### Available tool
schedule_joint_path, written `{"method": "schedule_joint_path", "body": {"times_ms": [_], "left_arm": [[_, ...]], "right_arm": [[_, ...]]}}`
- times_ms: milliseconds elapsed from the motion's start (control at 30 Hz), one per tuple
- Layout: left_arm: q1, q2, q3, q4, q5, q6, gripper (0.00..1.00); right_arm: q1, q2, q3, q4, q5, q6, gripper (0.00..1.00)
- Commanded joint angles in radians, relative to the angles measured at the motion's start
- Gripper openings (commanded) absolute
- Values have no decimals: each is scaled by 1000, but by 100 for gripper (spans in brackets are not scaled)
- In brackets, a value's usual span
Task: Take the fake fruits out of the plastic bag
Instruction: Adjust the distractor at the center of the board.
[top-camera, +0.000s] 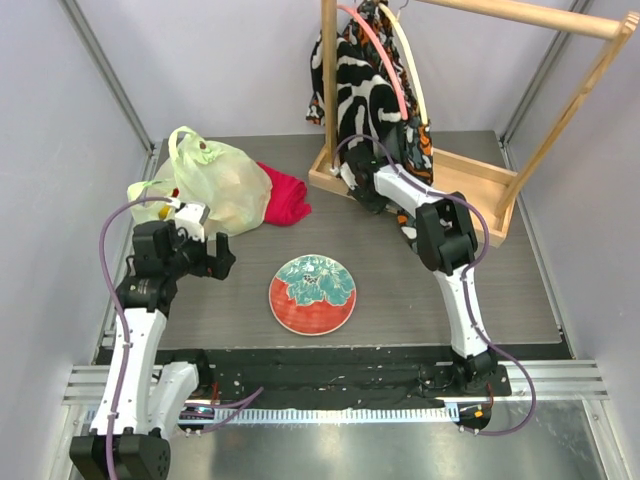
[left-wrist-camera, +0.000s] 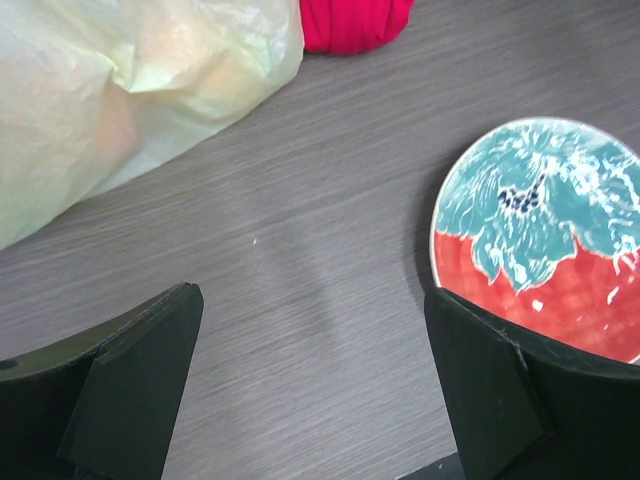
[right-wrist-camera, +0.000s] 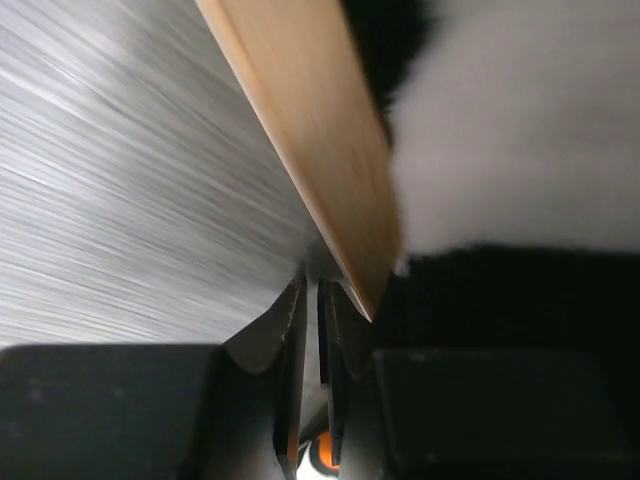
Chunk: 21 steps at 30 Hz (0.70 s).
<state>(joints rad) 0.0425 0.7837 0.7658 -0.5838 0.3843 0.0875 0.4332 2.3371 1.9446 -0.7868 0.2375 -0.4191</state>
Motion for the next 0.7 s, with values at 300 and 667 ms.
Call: {"method": "schedule_joint_path", "body": {"times_ms": [300,667], "left_arm": [[63,-13,324,-110,-237,-118,98],[151,265,733,-151,-473,-95,100]], "right_arm": [[16,58,273,-116,1,-90,39],[176,-142,463,-171,-607,204,96]]}}
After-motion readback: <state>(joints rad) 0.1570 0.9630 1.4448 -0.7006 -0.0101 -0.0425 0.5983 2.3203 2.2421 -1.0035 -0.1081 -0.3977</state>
